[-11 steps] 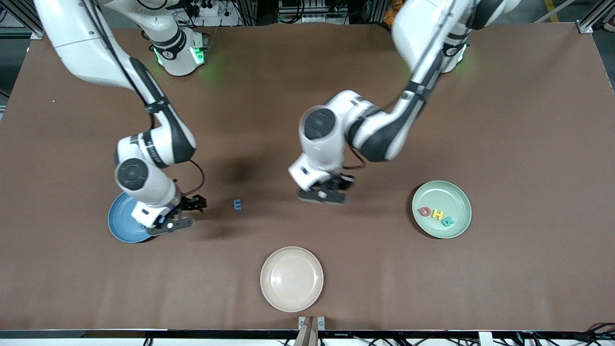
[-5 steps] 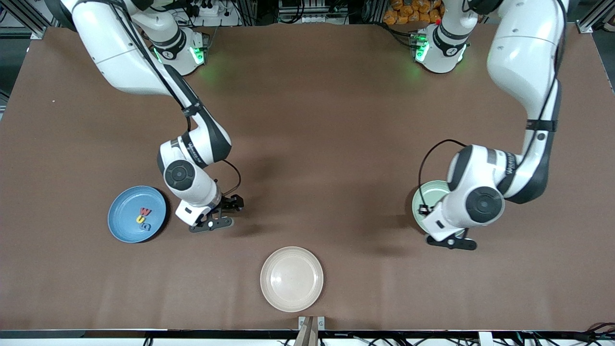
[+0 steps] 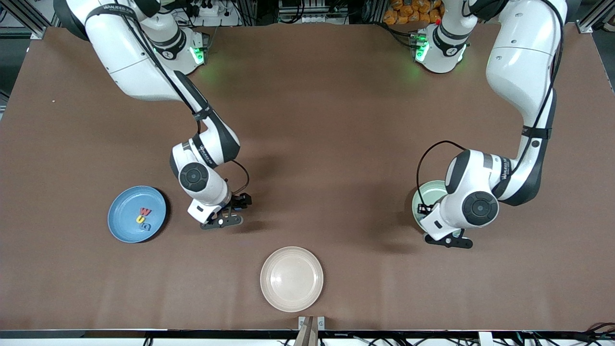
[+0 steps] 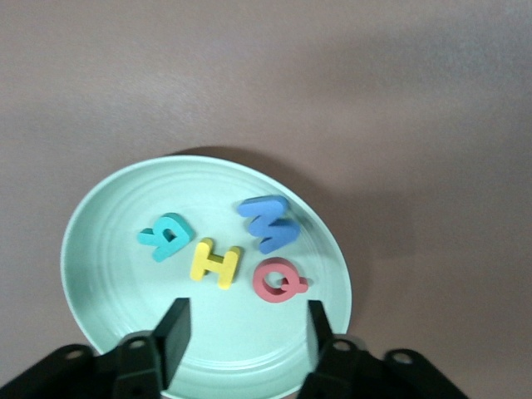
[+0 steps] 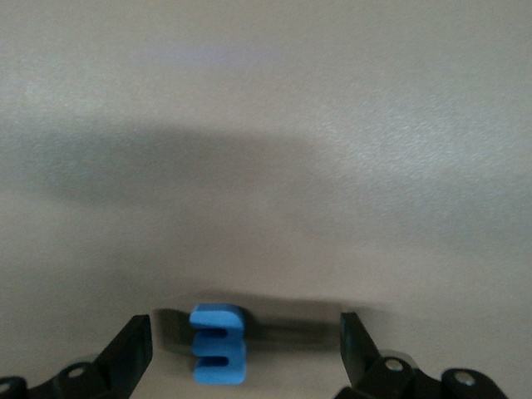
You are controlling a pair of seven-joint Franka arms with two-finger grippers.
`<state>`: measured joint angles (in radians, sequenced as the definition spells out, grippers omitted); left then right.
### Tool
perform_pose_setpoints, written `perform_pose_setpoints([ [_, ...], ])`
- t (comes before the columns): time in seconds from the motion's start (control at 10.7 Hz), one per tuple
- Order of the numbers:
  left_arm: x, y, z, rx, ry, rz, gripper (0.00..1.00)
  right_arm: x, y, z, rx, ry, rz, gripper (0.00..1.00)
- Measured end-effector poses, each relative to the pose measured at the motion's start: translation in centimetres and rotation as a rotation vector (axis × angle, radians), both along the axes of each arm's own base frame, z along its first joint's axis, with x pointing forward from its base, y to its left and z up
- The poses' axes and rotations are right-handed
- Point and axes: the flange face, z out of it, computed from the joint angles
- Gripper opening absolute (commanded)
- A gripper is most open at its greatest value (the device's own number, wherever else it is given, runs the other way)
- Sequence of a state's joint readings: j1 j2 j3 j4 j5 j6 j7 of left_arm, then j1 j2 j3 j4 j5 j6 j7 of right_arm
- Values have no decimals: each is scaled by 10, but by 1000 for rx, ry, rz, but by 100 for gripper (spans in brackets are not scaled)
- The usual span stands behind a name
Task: Sort upper and lower case letters into plates
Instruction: 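Release the W on the green plate while the right gripper grasps 3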
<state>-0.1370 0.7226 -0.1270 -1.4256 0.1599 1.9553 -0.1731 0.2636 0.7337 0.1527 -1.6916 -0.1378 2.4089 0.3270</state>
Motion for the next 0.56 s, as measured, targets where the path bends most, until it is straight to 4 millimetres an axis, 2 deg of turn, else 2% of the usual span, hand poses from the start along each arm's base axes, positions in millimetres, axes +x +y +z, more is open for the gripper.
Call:
perform_pose_setpoints([
  [0.19, 9, 18, 35, -8, -46, 4, 100, -5, 11, 0, -1, 1, -11, 100],
  [0.28, 11, 23, 63, -12, -77, 3, 100, -5, 11, 0, -2, 3, -13, 100],
  [0.37, 11, 24, 100, -14, -119, 4, 100, -6, 11, -1, -4, 6, -15, 100],
  [0.47, 6, 25, 136, -13, -146, 5, 100, -6, 9, -3, -6, 9, -16, 33],
  [0.56, -2, 25, 172, -9, -160, 7, 100, -7, 8, -5, -10, 12, -18, 0],
])
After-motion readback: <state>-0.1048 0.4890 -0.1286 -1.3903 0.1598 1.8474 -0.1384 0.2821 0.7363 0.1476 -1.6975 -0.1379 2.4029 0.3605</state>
